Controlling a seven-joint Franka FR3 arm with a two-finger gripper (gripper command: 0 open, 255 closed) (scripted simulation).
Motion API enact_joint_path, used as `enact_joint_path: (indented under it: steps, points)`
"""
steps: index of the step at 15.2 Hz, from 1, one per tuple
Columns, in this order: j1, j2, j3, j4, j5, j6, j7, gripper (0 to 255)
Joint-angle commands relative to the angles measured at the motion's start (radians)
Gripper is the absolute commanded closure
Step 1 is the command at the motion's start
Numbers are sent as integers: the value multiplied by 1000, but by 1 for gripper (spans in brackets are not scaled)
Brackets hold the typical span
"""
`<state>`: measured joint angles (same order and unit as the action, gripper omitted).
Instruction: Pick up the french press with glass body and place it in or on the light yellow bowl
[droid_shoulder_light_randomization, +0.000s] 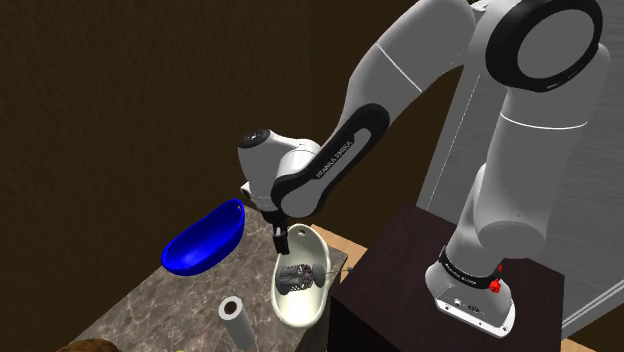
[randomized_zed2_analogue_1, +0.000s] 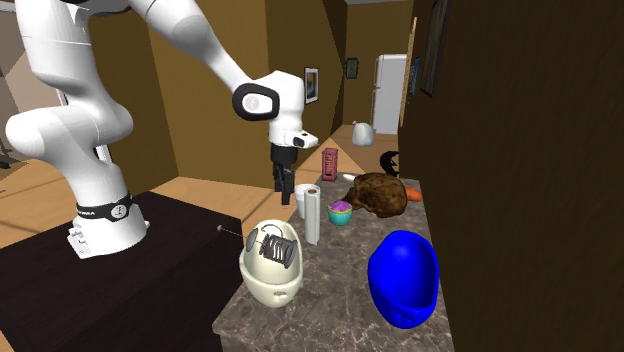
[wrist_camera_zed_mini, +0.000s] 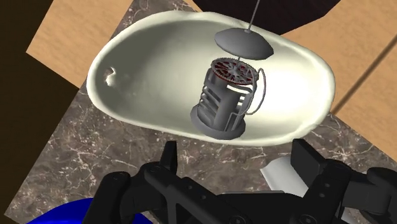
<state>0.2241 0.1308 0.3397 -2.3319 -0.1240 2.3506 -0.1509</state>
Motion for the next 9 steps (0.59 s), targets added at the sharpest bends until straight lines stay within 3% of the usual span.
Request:
enact_joint_path:
  steps: [1, 9]
  points:
    - [0, -33, 7, 27, 21, -58, -13, 0]
    - [0, -50, 8, 38, 31, -84, -19, 0]
